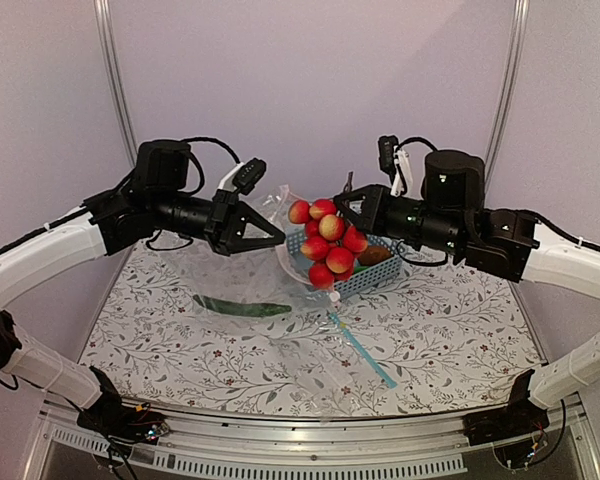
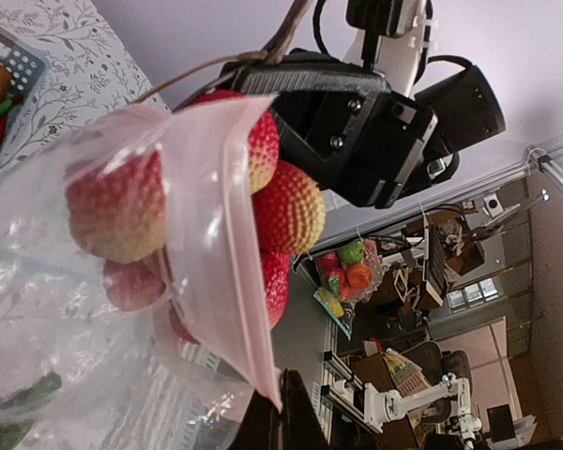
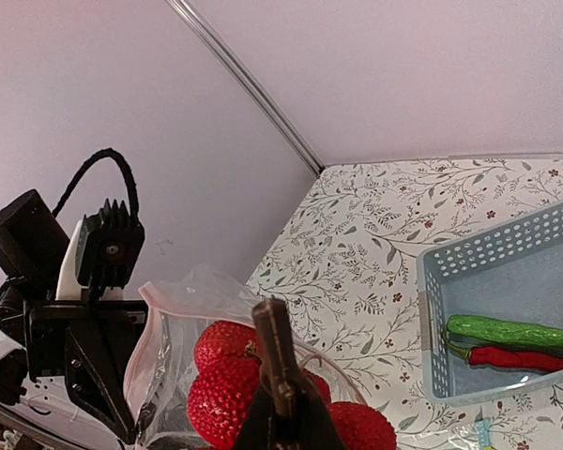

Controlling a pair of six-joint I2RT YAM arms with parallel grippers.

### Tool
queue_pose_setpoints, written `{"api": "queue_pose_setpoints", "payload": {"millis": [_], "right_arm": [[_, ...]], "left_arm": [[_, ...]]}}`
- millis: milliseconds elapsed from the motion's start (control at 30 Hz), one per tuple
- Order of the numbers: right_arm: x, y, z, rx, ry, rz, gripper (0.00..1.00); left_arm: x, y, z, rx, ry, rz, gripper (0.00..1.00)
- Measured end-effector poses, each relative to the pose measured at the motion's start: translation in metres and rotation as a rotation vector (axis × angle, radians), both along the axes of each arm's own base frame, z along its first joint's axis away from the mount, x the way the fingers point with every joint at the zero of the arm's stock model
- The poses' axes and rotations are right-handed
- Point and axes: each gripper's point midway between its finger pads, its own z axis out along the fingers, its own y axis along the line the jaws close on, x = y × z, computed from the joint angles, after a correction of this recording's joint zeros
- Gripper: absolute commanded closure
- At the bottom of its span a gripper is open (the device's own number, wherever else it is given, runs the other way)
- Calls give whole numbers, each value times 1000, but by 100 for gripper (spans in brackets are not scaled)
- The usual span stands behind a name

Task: Place the food in the zip-top bag and seal the zipper
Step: Place the fake fruit in the zipper food storage bag.

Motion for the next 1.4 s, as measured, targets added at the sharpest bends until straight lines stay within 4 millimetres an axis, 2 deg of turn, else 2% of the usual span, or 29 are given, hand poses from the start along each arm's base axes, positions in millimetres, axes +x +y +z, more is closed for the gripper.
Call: {"api": "queue_pose_setpoints", "payload": {"millis": [233,400,733,967,1200,1400], "right_arm": [[2,3,10,6,-24,-3,100],[2,14,2,-29,-37,4,100],[-16,40,-16,-70,-70,106,100],[-34,50,-36,-60,-57,181,100],[-52,61,-33,-5,-70,276,100],[-57,58,-29,60,-73,284,100]], "left_arm": [[-11,-10,-7,14,10,-43,100],[-16,-14,-9,19,16,-60,100],[-7,-19,6,-36,-8,-25,100],[2,-27,3,-53,3,-18,100],[2,-30,10,-85,-24,-28,100],[2,-30,8,-95,-35,-35,100]]}}
